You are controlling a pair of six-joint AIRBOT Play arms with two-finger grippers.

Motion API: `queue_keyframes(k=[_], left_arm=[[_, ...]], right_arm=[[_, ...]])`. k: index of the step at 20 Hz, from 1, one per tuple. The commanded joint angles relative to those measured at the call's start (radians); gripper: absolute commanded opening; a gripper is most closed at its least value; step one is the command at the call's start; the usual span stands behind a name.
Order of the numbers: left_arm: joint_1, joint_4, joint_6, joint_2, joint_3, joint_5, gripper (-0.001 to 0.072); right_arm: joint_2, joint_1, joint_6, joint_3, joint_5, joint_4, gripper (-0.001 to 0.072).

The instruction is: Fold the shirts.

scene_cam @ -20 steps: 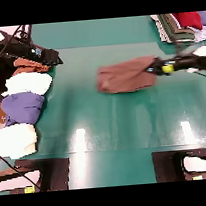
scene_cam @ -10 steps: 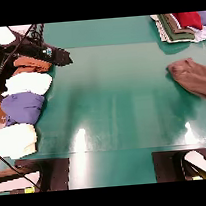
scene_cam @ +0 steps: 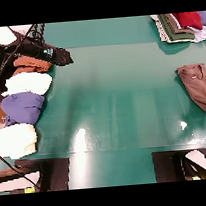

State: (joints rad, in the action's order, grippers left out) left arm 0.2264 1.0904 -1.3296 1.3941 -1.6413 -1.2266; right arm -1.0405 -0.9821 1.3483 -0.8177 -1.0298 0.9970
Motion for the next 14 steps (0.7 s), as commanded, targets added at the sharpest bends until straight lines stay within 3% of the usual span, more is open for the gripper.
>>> queue_keyframes(k=[1, 3, 6, 11, 12, 14], left_arm=[[0.0, 0.01, 0.003, 0.0, 0.0, -0.027, 0.0025], [0.0, 0.01, 0.003, 0.0, 0.0, -0.03, 0.0025], [0.0, 0.009, 0.002, 0.0, 0.0, -0.029, 0.0025], [0.0, 0.009, 0.002, -0.001, 0.0, -0.023, 0.0025], [0.0, 0.008, 0.002, -0.001, 0.0, -0.016, 0.0025], [0.0, 0.008, 0.002, -0.001, 0.0, -0.004, 0.0025]], right_arm=[[0.001, -0.076, 0.003, -0.124, -0.169, 0.269, 0.0597], [0.001, -0.103, 0.027, -0.214, -0.21, 0.283, 0.0593], [0.001, -0.006, 0.039, -0.279, -0.21, 0.143, 0.0592], [0.001, 0.425, 0.039, -0.284, -0.208, -0.009, 0.0591], [0.001, 0.525, 0.039, -0.284, -0.197, -0.007, 0.0554], [0.001, 0.693, 0.038, -0.284, -0.185, 0.001, 0.033]])
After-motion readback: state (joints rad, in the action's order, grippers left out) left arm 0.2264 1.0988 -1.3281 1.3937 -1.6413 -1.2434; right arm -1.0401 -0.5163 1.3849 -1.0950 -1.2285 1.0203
